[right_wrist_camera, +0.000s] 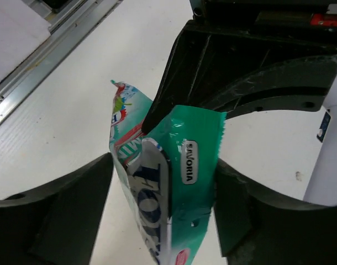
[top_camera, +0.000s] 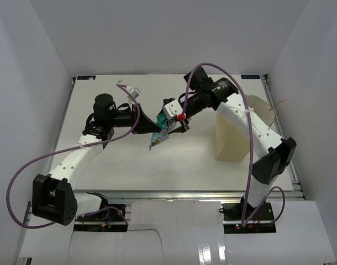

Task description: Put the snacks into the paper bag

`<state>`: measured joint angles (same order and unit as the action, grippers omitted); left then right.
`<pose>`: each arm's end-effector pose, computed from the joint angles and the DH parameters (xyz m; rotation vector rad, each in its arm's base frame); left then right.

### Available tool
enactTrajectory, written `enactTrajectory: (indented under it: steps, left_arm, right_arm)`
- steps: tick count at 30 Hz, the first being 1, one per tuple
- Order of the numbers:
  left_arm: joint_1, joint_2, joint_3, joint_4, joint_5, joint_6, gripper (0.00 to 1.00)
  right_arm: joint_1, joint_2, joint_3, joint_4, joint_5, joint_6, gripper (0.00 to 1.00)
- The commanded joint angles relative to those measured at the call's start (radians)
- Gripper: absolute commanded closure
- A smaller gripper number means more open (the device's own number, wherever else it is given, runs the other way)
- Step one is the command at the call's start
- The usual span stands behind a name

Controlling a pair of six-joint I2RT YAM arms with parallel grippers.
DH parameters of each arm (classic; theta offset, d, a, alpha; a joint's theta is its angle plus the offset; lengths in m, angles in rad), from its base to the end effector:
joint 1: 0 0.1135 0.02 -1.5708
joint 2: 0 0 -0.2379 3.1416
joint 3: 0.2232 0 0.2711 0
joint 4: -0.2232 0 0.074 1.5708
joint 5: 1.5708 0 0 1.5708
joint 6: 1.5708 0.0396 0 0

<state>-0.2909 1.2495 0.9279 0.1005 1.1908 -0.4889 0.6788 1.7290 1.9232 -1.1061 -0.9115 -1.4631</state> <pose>0.2780 -0.1216 0.2931 0.7515 1.7888 -1.5876 0.2648 0.2538 0.3806 -2.0330 0.7050 0.6840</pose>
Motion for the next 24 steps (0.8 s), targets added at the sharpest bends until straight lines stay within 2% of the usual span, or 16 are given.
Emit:
enactTrajectory:
  steps: [1,2,3,4,6,9,10,13,14,16,17,19,20,22,24]
  left_arm:
    - [-0.001,-0.032,0.031,0.018,0.033,0.026,0.93]
    - [-0.001,-0.032,0.032,0.018,0.033,0.026,0.93]
    - [-0.001,-0.032,0.037,0.018,0.033,0.026,0.93]
    - [-0.001,-0.032,0.038,0.018,0.033,0.026,0.92]
    - [-0.001,-0.032,0.043,0.018,0.033,0.026,0.92]
    - [-0.002,-0.039,0.049,0.004,0.020,0.035,0.89]
    - [-0.001,-0.048,0.058,-0.017,0.010,0.041,0.77]
    - [0.001,-0.083,0.074,-0.066,-0.055,0.068,0.55]
    - [0.002,-0.096,0.077,-0.079,-0.104,0.079,0.41]
    - [0.009,-0.126,0.087,-0.135,-0.173,0.124,0.29]
    - [0.013,-0.168,0.091,-0.156,-0.213,0.147,0.19]
    - [0.031,-0.215,0.094,-0.201,-0.339,0.213,0.13]
    - [0.035,-0.264,0.085,-0.209,-0.385,0.228,0.06]
    - [0.041,-0.307,0.071,-0.226,-0.486,0.266,0.03]
    - [0.042,-0.349,0.042,-0.234,-0.545,0.276,0.02]
  right_arm:
    - [0.008,0.017,0.071,-0.149,0.006,-0.037,0.29]
    - [0.010,0.020,0.077,-0.168,0.014,-0.037,0.36]
    - [0.011,0.021,0.080,-0.169,0.019,-0.023,0.51]
    - [0.010,0.018,0.079,-0.164,0.025,-0.011,0.58]
    - [0.011,0.004,0.068,-0.135,0.046,0.026,0.69]
    - [0.010,-0.026,0.040,-0.092,0.069,0.059,0.78]
    - [0.010,-0.032,0.034,-0.086,0.071,0.063,0.80]
    - [0.008,-0.063,0.028,-0.072,0.076,0.082,0.87]
    - [0.007,-0.072,0.028,-0.066,0.079,0.093,0.89]
    - [-0.007,-0.109,0.020,-0.025,0.080,0.144,0.92]
    - [-0.016,-0.126,0.020,-0.003,0.073,0.174,0.92]
    - [-0.063,-0.176,0.036,0.069,0.037,0.293,0.92]
    - [-0.085,-0.195,0.045,0.095,0.014,0.343,0.92]
    - [-0.129,-0.261,0.049,0.188,-0.007,0.496,0.92]
    - [-0.214,-0.342,0.024,0.357,-0.023,0.724,0.92]
